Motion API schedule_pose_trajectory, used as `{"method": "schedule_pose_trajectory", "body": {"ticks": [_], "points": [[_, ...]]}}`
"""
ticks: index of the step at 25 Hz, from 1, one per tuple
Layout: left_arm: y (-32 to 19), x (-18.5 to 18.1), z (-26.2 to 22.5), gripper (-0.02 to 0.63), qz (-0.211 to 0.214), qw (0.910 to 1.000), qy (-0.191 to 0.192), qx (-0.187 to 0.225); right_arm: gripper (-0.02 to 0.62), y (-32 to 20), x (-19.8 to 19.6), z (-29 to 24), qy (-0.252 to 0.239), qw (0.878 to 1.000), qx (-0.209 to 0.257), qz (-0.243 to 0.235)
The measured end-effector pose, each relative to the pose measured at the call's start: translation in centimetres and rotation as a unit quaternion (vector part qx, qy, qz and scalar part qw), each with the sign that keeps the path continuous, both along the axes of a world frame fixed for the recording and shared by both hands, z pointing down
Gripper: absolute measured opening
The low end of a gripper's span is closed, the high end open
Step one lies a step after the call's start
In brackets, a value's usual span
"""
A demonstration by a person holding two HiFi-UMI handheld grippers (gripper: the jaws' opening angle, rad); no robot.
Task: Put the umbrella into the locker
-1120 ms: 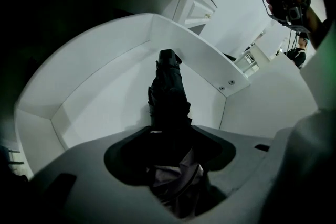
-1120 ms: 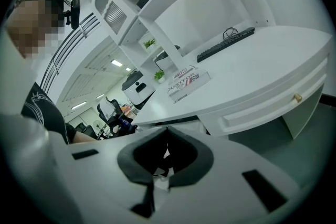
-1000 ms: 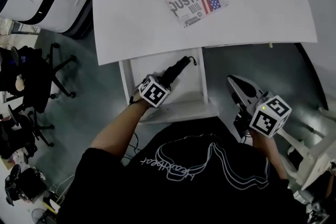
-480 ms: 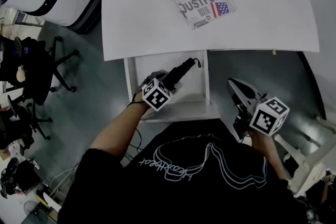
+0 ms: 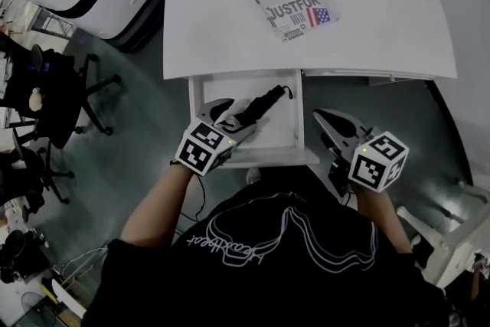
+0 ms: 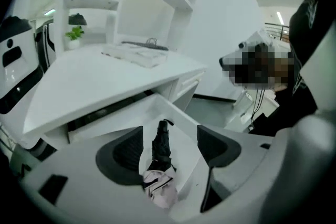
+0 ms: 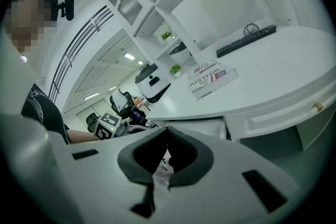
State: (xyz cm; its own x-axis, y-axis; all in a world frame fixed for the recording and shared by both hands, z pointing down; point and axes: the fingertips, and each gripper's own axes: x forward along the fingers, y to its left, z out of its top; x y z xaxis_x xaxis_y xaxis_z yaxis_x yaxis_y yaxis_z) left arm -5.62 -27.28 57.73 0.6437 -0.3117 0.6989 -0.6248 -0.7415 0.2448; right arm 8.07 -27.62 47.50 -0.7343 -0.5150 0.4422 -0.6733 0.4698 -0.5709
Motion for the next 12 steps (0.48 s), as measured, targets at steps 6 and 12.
{"method": "schedule_pose_trajectory", "body": {"ticks": [6,12], "points": [[1.9,-0.7,-10.5,0.319,-0.067,0.9907,0.116,0.021,0.003,1.6,-2.5,-5.4,-0.015,0.998,0.062,-0.014],[4.1,-1.0,-21.6,0.196,-0.089,0.9665,0.225,0.086,0.003,3.8,-4.3,-12.8,-0.030,0.987,0.155,-0.031]]}}
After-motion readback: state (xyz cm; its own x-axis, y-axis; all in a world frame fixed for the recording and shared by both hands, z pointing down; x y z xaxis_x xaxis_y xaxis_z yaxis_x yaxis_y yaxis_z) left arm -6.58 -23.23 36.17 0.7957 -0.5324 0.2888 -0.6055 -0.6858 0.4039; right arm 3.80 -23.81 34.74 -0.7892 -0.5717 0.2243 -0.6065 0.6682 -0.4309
